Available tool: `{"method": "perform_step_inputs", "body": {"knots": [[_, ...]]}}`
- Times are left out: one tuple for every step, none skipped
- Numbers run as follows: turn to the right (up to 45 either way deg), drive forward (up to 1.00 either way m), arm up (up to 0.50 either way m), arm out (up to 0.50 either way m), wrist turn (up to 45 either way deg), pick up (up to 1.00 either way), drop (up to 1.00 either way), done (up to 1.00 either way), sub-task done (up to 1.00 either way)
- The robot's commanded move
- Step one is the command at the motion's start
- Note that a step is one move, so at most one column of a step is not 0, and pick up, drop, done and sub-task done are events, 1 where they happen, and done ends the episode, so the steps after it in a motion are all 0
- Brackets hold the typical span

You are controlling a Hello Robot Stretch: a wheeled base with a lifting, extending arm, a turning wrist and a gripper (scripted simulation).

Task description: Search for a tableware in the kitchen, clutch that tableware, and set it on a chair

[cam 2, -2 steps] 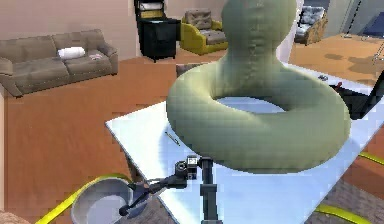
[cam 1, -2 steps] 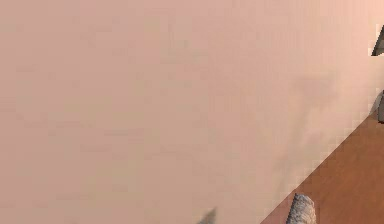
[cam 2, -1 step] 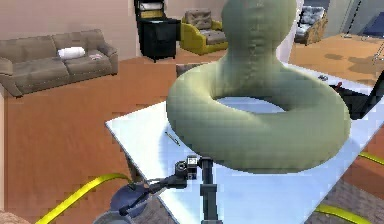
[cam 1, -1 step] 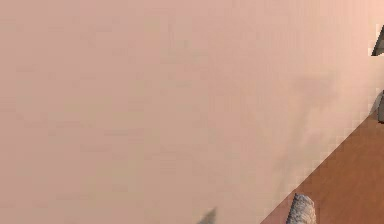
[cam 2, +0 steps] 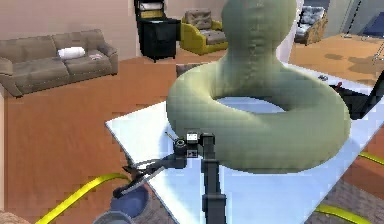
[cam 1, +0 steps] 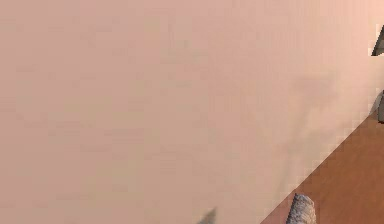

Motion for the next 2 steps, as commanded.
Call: {"method": "perform_step_inputs", "body": {"knots": [[0.0, 0.0, 0.0, -0.08, 0.0, 0.0, 0.0, 0.0, 0.0], [0.0, 0.0, 0.0, 0.0, 0.0, 0.0, 0.0, 1.0, 0.0]]}}
